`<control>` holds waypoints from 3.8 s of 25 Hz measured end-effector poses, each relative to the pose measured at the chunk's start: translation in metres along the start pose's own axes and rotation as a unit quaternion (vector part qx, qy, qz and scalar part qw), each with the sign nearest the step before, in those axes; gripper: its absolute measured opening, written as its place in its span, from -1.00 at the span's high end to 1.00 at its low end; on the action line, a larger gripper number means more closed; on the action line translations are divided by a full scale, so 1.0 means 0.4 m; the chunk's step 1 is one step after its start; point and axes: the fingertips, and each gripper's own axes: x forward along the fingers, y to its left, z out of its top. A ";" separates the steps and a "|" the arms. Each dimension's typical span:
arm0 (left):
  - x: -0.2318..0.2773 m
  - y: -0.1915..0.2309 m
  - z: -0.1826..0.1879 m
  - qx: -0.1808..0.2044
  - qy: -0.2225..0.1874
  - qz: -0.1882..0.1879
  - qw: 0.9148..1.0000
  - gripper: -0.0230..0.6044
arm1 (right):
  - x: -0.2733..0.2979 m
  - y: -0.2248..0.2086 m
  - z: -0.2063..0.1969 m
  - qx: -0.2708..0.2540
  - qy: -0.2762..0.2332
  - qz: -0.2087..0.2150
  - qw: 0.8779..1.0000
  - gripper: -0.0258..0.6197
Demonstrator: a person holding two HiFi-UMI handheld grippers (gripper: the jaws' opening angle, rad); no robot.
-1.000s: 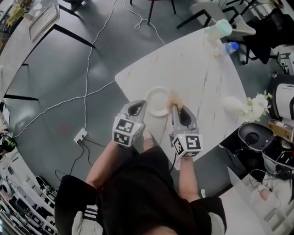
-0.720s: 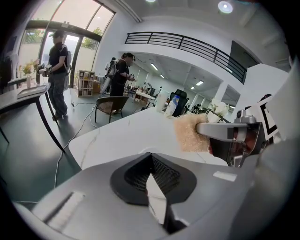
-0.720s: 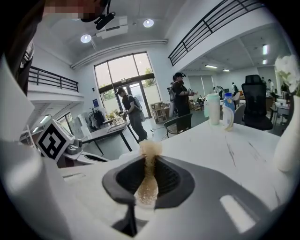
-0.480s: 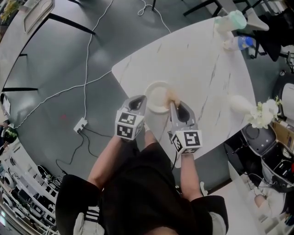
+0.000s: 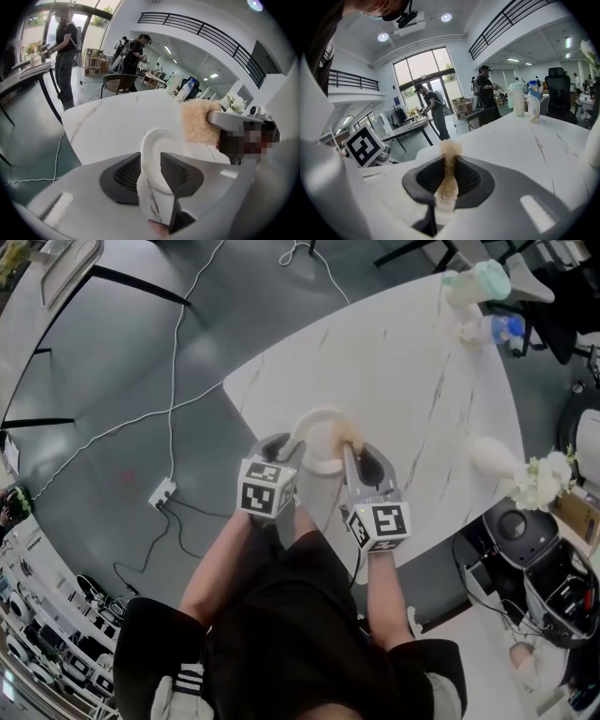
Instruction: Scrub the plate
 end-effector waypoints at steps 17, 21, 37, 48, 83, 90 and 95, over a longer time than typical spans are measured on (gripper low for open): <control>0.052 0.033 -0.013 -0.016 0.027 0.005 0.999 0.69 | 0.070 -0.013 -0.010 0.007 0.015 0.010 1.000 0.77; 0.056 0.032 -0.010 -0.019 0.023 0.001 1.000 0.70 | 0.086 0.001 -0.018 0.006 0.021 0.023 0.999 0.77; 0.057 0.035 -0.009 -0.030 0.008 0.000 1.000 0.72 | 0.157 0.060 -0.089 0.016 0.072 0.069 0.995 0.77; 0.057 0.035 -0.009 -0.037 0.002 0.000 0.999 0.73 | 0.172 0.033 -0.106 0.032 0.084 0.065 0.994 0.77; 0.057 0.033 0.003 -0.048 -0.008 0.013 0.999 0.74 | 0.087 -0.147 -0.092 0.043 0.070 -0.017 0.996 0.77; 0.058 0.031 -0.002 -0.051 -0.006 0.013 0.999 0.74 | 0.080 -0.133 -0.081 0.050 0.063 -0.008 0.997 0.77; 0.053 0.032 0.000 -0.048 -0.007 0.014 0.999 0.74 | 0.071 -0.102 -0.043 0.053 0.047 0.003 0.997 0.77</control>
